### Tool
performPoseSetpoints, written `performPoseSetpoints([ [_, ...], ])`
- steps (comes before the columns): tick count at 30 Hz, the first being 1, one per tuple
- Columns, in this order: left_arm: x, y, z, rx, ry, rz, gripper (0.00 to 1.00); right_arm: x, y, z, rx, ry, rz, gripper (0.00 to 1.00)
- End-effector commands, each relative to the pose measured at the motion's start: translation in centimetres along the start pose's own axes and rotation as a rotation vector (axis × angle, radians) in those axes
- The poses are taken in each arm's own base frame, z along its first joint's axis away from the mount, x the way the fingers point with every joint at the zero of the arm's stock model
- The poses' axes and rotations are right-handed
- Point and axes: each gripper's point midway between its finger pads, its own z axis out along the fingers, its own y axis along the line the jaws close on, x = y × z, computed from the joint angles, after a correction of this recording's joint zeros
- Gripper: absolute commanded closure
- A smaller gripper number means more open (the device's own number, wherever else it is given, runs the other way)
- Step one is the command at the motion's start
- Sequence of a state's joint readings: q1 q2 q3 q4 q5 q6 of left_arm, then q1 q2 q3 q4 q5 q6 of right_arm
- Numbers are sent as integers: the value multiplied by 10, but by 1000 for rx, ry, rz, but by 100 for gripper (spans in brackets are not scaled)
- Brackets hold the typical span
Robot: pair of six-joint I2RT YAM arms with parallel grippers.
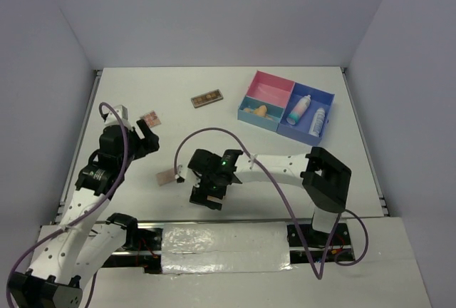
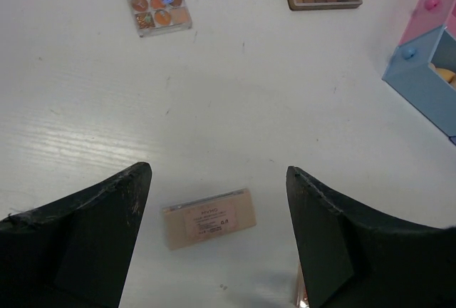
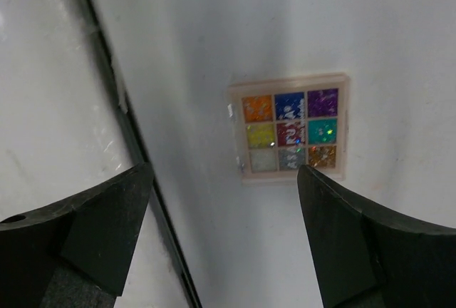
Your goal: Organize the makeup
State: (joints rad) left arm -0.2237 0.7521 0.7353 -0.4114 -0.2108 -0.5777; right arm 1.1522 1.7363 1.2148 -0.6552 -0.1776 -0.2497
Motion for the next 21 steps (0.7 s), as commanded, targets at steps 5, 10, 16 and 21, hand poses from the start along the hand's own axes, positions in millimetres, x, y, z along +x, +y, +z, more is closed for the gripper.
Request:
performPoseSetpoints([
  [5,-8,20,-16,-86,-47,-6,9,-26,-28,18,221,-14,44,9],
  [10,-12,22,-20,-101,-56,5,9,-24,-34,26,249,6,22,9],
  [16,-10,24,-19,-107,-51,3,9,-22,-39,28,260,5,-23,8],
  [21,-6,23,-18,-101,-41,0,8,-16,-35,35,214,15,-60,9],
])
